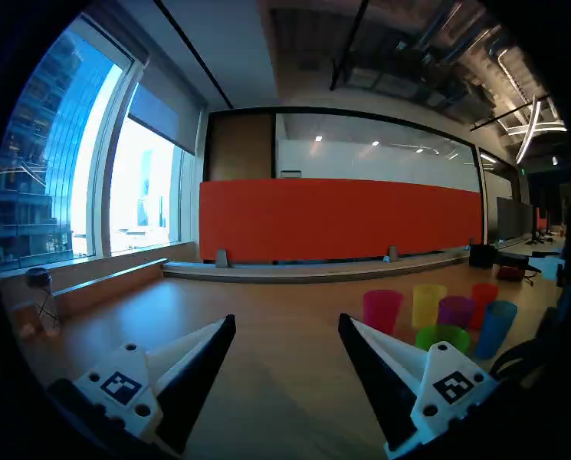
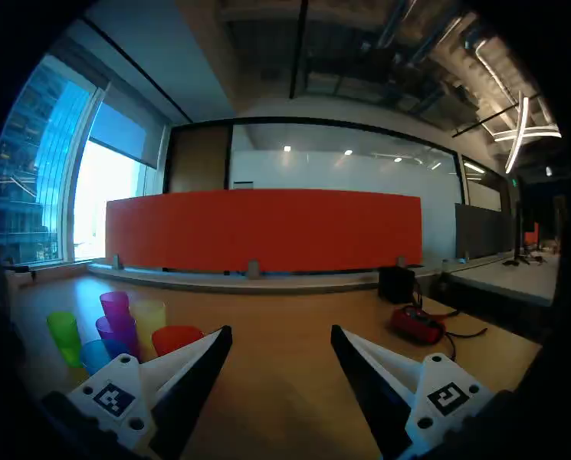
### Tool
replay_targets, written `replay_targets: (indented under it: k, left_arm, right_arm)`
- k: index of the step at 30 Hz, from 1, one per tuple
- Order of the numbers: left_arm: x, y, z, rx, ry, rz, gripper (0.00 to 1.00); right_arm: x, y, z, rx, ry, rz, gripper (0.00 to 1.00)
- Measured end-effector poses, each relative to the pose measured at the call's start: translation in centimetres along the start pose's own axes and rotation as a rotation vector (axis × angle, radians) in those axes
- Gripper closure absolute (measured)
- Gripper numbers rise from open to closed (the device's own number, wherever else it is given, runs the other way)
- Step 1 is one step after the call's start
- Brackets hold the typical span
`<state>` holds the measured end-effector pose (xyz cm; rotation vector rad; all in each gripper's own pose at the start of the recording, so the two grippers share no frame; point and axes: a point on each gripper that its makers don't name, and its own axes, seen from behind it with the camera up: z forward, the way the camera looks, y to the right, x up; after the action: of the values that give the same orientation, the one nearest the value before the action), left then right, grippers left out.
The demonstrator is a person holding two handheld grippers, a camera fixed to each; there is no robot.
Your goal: Pour water
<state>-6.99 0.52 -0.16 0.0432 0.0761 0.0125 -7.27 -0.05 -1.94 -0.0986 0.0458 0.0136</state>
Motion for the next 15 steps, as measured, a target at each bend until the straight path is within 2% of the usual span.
replay_targets:
  k: [15]
  left_arm:
    - [-0.01, 0.01, 0.03, -0.001, 0.000, 0.000, 0.00]
  right_arm:
    - [0.09, -0.04, -0.04, 0.000, 0.000, 0.000, 0.00]
